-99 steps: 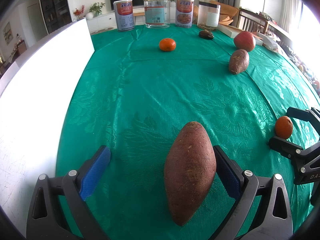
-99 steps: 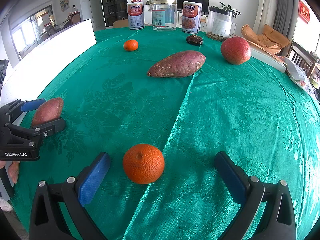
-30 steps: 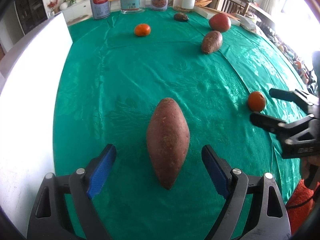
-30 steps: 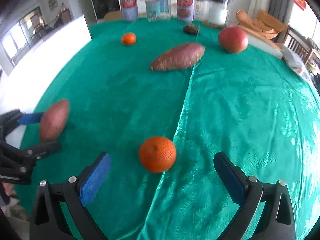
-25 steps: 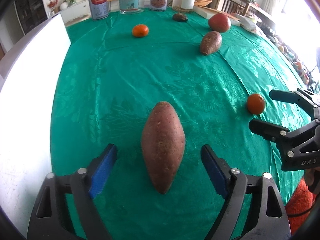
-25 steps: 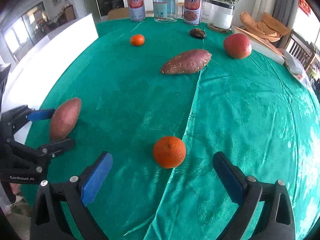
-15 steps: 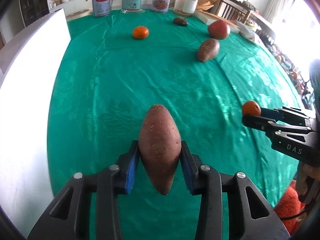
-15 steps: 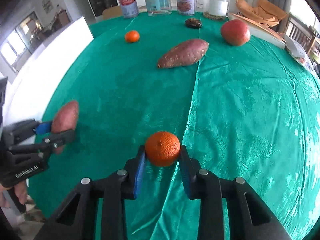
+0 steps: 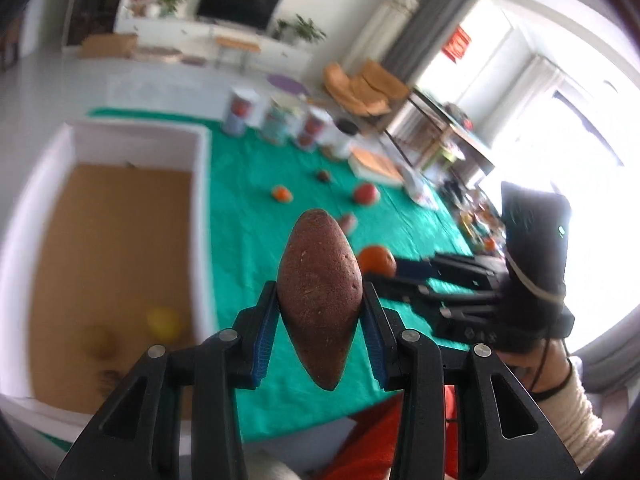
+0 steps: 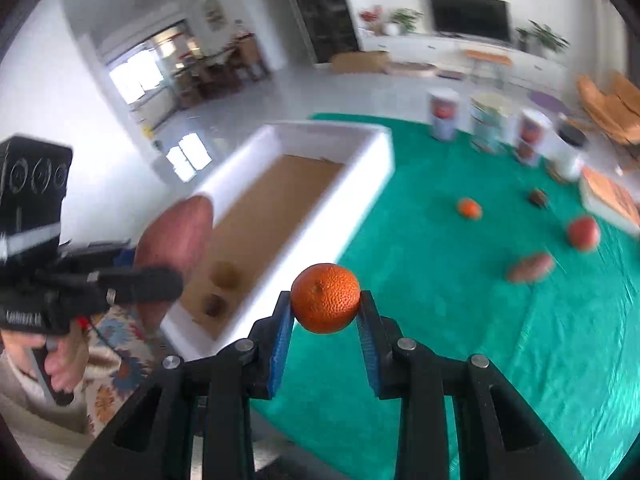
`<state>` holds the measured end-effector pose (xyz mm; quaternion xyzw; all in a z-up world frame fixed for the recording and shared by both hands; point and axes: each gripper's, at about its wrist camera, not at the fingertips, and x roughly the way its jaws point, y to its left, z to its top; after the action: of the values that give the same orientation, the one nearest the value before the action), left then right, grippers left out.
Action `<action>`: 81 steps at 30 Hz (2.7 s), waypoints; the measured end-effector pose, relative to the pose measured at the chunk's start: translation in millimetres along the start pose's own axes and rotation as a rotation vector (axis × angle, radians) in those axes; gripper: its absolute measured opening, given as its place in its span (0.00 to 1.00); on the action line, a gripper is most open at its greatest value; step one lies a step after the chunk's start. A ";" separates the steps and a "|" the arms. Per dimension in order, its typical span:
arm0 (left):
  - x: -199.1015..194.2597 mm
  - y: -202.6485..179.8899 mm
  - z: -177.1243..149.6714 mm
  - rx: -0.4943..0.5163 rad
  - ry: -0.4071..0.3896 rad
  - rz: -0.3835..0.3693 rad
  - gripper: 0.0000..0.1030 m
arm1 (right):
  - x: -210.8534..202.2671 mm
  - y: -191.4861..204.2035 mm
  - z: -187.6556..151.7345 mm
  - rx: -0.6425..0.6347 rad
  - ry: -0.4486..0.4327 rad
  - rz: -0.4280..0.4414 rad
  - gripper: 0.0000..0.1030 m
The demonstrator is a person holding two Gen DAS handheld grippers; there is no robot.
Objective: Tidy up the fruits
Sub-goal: 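Carry the sweet potato and tangerine into the cardboard box and open both grippers, then move both tools back over the green tablecloth, then grasp the last tangerine with the left gripper while the right gripper grasps the smaller sweet potato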
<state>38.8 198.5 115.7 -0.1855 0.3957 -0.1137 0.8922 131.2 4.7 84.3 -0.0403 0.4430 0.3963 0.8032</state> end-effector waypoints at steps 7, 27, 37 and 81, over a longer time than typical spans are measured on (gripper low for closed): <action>32.1 124.8 17.9 -0.102 0.068 0.341 0.39 | 94.1 79.5 62.4 -0.093 0.093 0.058 0.31; 74.6 200.7 3.3 -0.219 0.102 0.519 0.77 | 228.1 120.1 68.8 -0.095 0.222 -0.045 0.50; 76.4 32.6 3.2 0.082 -0.097 0.329 0.85 | 71.5 28.0 21.9 -0.065 -0.120 -0.243 0.85; 412.1 -7.0 64.3 0.009 0.038 0.307 0.91 | 64.0 -242.9 -189.7 0.560 -0.082 -0.732 0.97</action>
<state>358.9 63.6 -115.2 -0.1168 0.4358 0.0189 0.8923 184.4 -201.6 -147.5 0.0403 0.4573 -0.0471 0.8871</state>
